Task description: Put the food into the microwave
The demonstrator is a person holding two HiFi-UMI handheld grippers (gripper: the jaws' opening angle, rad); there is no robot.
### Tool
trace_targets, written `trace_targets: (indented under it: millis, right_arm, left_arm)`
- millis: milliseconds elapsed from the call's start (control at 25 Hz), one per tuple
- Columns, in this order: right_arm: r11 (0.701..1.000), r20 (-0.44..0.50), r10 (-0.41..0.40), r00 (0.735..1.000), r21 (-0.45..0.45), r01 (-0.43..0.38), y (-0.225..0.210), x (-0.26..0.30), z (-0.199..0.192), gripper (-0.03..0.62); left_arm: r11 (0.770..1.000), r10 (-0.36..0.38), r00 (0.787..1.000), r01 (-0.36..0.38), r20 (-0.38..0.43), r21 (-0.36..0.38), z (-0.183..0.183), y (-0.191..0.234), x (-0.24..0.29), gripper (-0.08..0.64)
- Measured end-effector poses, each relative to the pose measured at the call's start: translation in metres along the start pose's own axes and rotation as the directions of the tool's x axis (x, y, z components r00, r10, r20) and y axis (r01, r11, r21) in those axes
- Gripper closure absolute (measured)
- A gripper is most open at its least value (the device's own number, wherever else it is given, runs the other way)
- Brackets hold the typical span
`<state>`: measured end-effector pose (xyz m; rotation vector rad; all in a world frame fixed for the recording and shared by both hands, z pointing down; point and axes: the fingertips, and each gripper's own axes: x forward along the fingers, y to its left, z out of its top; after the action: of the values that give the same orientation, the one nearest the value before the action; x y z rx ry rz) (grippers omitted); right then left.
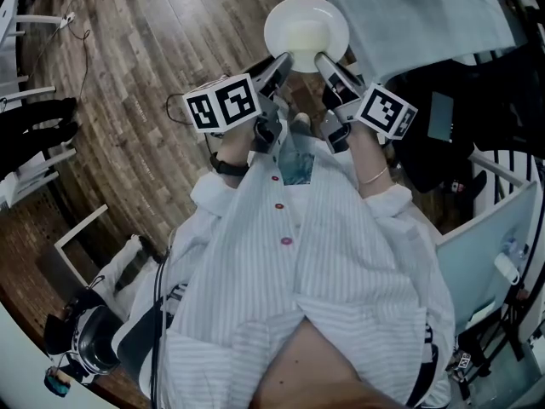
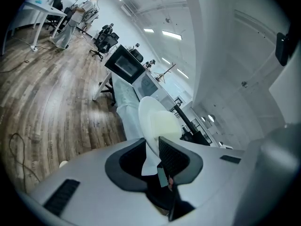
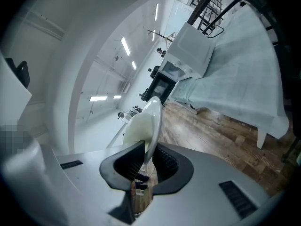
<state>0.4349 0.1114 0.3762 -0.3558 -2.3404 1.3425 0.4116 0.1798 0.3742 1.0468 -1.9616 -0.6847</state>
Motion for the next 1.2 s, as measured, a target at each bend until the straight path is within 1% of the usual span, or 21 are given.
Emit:
trace_targets:
  millis: [200,400,560,800,920,1080,1200]
  right_arm:
    - [0.999,0.006,-0.045,0.999,0.011,0.045,-0.013,0.006,0.006,0.537]
    - [0.998,0.023,-0.067,0.998,-0.006,0.067,-0.017,0.033,0.02,0.537]
    - [0.996,0.05,-0.09,0.995,0.001,0.09,-0.02,0.064,0.037,0.535]
    - [0.994,0.08,-0.105,0.991,0.034,0.103,-0.021,0.126,0.067,0.535]
    - [0.993,0.089,-0.109,0.99,0.045,0.105,-0.022,0.159,0.08,0.534]
    - [0.996,0.107,-0.09,0.99,0.032,0.088,-0.018,0.186,0.09,0.531]
    - [0.993,0.115,-0.109,0.987,0.046,0.104,-0.016,0.209,0.096,0.529]
  left_arm:
    - [1.0,-0.011,1.0,0.011,-0.014,0.003,0.006,0.006,0.012,0.48]
    - [1.0,-0.025,0.999,0.025,-0.035,0.001,0.031,0.022,0.027,0.48]
    - [0.999,-0.039,0.997,0.04,-0.068,0.007,0.061,0.039,0.044,0.479]
    - [0.998,-0.049,0.993,0.052,-0.106,0.026,0.122,0.07,0.068,0.48]
    - [0.998,-0.039,0.993,0.045,-0.115,0.046,0.152,0.089,0.077,0.479]
    - [0.996,-0.049,0.991,0.059,-0.122,0.073,0.175,0.101,0.084,0.479]
    - [0.993,-0.057,0.991,0.069,-0.124,0.093,0.198,0.113,0.086,0.479]
